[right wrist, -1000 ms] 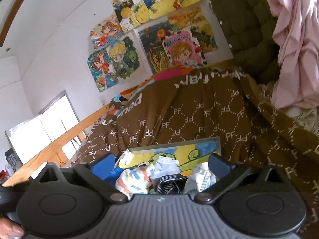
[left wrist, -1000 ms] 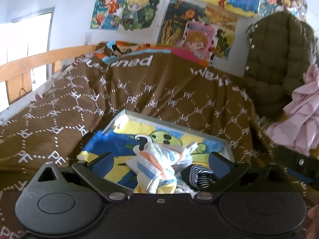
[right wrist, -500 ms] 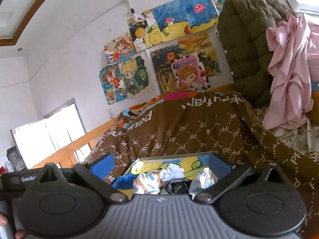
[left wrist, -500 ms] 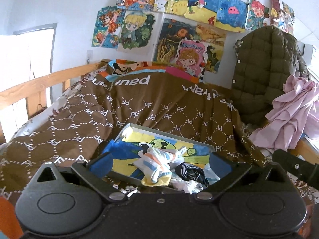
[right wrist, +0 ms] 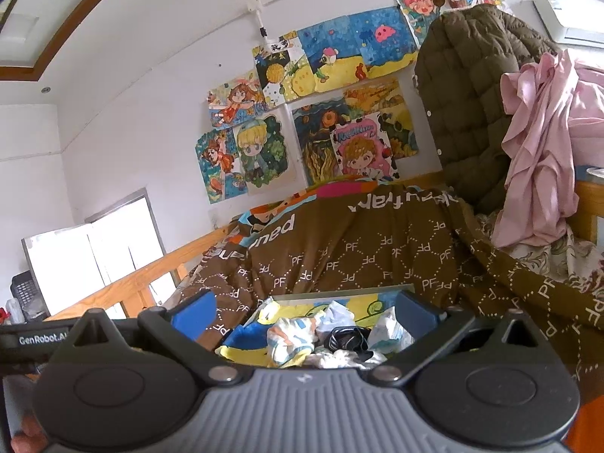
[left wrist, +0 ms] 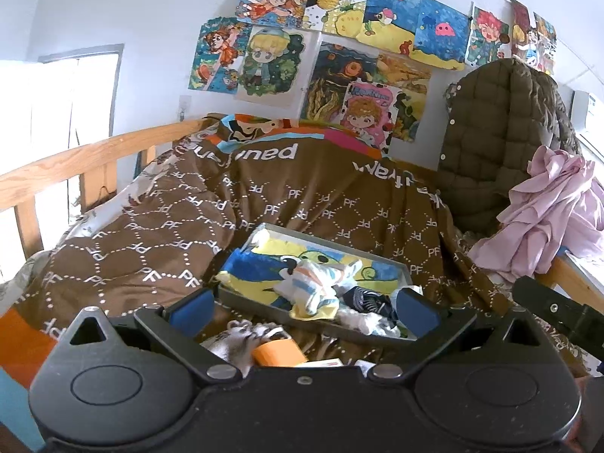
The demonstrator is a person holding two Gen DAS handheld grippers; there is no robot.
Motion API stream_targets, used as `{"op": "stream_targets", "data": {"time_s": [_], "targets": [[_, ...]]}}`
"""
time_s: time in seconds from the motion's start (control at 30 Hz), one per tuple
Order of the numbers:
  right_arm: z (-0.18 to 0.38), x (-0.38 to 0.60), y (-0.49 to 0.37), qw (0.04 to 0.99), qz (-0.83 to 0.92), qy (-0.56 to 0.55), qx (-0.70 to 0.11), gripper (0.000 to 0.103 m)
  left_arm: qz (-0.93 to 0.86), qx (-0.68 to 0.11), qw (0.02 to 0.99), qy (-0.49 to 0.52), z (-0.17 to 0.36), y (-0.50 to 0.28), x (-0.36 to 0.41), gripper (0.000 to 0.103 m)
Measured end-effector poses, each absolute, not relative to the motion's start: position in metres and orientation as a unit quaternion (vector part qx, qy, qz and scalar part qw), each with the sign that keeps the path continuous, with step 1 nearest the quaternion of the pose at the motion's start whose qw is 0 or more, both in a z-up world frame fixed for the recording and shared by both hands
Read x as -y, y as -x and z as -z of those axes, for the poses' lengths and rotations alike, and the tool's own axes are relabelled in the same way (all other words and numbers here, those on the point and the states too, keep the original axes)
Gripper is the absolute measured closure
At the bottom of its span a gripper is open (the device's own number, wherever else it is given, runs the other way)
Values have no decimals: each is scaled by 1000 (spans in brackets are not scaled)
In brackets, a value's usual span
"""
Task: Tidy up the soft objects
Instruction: 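Move both open tools back over the remaining pile of items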
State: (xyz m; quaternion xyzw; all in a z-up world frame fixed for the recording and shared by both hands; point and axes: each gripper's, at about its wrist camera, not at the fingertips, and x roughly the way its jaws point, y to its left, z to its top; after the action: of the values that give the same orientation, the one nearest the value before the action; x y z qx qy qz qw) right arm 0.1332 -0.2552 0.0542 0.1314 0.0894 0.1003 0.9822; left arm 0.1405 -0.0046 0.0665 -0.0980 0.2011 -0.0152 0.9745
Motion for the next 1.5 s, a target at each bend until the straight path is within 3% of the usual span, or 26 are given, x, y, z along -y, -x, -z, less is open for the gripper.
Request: {"op": "stream_targets", "data": {"time_s": [0.5,0.87,1.5], "targets": [[-5,204,-121,981,-135,-91,-105,0,-8,-235,969,73,-23,-135,-62,1],[40,165,-136,970,-155,-43,-184,0,-31,-271,962,31,36,-143,-82,1],[49,160,-140,965,-165,-28,-203,0,-35,-300,953,12,59,-145,-77,1]]}}
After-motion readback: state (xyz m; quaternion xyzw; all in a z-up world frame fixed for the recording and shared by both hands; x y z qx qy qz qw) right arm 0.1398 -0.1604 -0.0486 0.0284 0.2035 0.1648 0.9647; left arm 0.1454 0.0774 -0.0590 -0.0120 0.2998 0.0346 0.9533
